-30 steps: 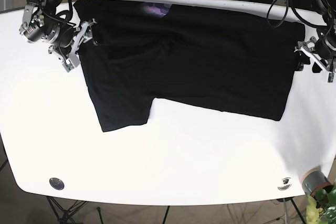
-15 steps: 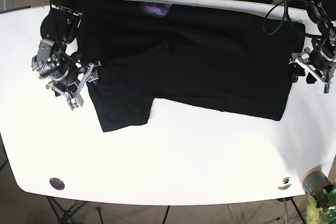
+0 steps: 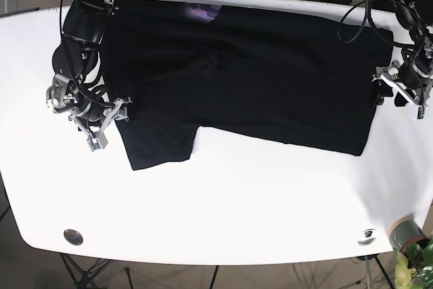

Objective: Fold the T-shirt properly
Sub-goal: 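Release with the right gripper and grasp the shirt's sleeve edge, then fold the sleeve with the right gripper inward over the shirt body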

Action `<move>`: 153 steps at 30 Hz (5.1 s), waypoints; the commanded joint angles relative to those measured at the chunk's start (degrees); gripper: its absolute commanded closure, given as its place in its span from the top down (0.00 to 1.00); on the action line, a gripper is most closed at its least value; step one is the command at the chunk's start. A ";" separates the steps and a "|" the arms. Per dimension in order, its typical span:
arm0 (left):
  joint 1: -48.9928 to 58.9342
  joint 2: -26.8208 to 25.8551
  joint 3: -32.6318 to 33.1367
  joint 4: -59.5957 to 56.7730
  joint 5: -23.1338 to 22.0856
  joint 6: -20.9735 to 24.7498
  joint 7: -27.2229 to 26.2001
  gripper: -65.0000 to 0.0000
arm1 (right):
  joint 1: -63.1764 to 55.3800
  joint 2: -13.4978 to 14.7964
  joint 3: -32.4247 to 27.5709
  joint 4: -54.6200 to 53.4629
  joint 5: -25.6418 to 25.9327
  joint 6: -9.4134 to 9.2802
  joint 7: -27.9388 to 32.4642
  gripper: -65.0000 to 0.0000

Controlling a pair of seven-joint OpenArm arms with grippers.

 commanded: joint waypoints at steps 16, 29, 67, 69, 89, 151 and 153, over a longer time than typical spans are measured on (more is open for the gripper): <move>-0.55 -1.25 -0.42 0.79 -0.71 0.07 -1.18 0.61 | 8.83 4.61 -7.36 -14.67 0.36 0.10 10.56 0.05; -0.55 0.16 -0.42 0.79 -0.71 0.16 -1.18 0.61 | 21.76 7.42 -13.51 -26.45 0.19 0.10 17.94 0.06; -0.99 1.21 -0.42 0.88 5.44 -0.19 -1.18 0.61 | -3.65 -1.98 -13.25 10.21 0.45 0.10 -0.17 0.63; -0.99 1.21 -0.42 0.88 5.44 -0.19 -1.18 0.61 | -3.39 -1.90 -13.25 9.42 0.54 0.10 -0.17 0.56; -0.64 1.21 -0.42 0.79 5.53 -0.19 -1.18 0.61 | -4.79 -2.34 -13.42 13.11 0.63 0.10 -0.43 0.15; -0.55 1.21 -0.34 0.79 5.53 -0.19 -1.18 0.61 | 3.30 -5.15 -13.42 14.08 0.27 0.10 1.41 0.04; -0.55 1.21 -0.34 0.79 5.53 -0.19 -1.18 0.61 | 4.61 -5.15 -13.42 12.85 0.27 0.10 1.41 0.04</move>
